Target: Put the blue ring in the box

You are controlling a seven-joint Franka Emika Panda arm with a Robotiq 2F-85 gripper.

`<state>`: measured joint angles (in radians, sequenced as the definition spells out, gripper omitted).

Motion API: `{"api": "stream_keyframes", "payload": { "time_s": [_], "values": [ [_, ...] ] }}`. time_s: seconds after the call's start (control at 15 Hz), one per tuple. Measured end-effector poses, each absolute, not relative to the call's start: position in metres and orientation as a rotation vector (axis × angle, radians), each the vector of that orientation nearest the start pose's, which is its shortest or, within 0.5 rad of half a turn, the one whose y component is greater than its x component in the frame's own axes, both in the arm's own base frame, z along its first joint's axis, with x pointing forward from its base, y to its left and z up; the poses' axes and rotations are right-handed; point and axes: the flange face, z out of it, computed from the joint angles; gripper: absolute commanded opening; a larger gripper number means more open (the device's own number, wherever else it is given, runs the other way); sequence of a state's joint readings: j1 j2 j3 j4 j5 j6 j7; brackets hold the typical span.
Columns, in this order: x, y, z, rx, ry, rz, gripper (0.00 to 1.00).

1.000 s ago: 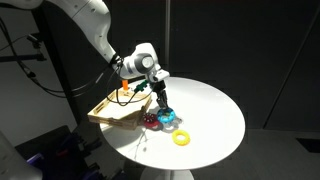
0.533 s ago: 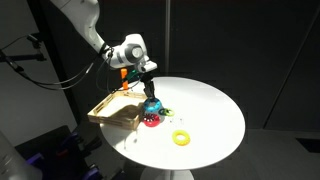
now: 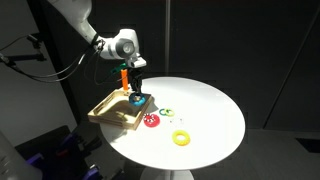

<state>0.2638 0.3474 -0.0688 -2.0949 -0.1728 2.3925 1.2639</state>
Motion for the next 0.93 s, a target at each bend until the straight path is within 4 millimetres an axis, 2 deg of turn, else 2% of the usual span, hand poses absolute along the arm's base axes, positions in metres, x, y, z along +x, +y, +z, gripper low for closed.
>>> {"api": "stream_keyframes", "payload": {
  "time_s": [0.2,0.27,0.33,0.4,0.67,0.8,0.87,0.93],
  "values": [
    [0.560,0.119,0.244,-2.920,1.493,-0.004,0.11],
    [0.559,0.119,0.241,-2.925,1.496,0.014,0.58],
    [0.557,0.119,0.238,-2.931,1.499,0.027,0.60],
    [0.557,0.117,0.235,-2.934,1.505,0.038,0.66],
    [0.554,0.108,0.230,-2.947,1.528,0.081,0.98],
    [0.554,0.102,0.229,-2.961,1.521,0.103,1.00],
    [0.554,0.099,0.229,-2.970,1.513,0.114,0.95],
    [0.554,0.097,0.231,-2.982,1.496,0.125,1.00]
  ]
}}
